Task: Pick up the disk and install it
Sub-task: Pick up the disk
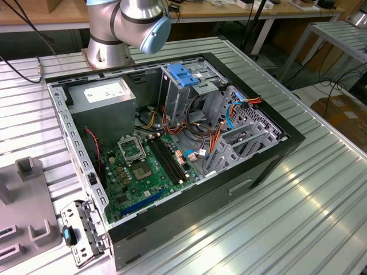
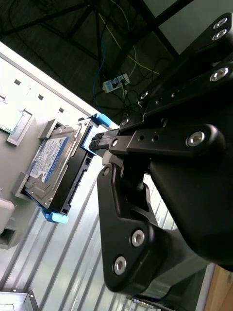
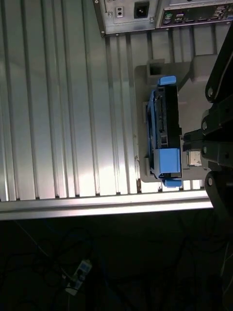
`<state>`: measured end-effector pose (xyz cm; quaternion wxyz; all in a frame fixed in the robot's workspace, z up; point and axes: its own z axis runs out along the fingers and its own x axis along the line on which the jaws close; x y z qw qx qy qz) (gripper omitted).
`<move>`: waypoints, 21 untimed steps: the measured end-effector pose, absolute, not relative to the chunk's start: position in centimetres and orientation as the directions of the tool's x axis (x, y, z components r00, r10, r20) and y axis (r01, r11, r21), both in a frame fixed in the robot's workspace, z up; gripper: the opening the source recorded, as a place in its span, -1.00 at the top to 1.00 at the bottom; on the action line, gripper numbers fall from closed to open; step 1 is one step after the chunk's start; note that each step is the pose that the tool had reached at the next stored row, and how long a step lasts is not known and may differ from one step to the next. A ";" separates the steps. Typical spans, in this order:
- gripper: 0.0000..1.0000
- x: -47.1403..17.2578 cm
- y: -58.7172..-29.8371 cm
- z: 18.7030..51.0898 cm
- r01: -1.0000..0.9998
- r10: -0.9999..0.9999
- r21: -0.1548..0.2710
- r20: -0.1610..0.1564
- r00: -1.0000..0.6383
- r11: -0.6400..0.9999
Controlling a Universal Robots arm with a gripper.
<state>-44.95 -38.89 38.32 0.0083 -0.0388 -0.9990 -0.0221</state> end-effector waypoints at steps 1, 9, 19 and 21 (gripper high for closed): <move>0.79 -44.9 -38.9 38.3 0.078 0.077 0.044 0.018 -0.997 0.996; 0.79 -44.7 -38.9 38.3 -0.185 -0.186 0.044 0.018 -0.982 0.982; 0.79 -44.5 -38.9 38.3 -0.320 -0.321 0.044 0.018 -0.947 0.946; 0.79 -44.5 -38.9 38.3 -0.338 -0.339 0.044 0.018 -0.941 0.940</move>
